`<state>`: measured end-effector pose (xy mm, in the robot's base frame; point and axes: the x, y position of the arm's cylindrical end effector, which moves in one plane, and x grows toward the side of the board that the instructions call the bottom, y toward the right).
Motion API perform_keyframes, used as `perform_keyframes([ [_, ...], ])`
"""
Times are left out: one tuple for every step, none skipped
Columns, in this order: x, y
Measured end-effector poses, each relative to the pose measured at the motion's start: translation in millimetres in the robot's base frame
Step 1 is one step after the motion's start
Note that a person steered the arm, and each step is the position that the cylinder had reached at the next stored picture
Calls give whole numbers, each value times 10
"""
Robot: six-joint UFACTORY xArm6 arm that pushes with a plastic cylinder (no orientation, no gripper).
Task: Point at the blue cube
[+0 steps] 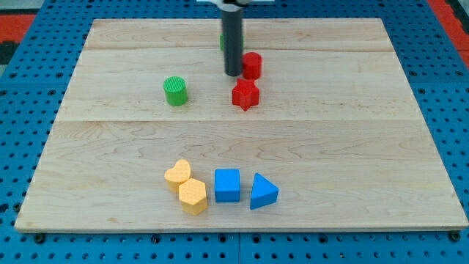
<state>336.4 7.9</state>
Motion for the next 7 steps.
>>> perform_keyframes([
  [39,-459],
  [563,-1006],
  [1282,-1220],
  [1588,-1533],
  [2338,-1914],
  [2823,-1699],
  [2825,-1651],
])
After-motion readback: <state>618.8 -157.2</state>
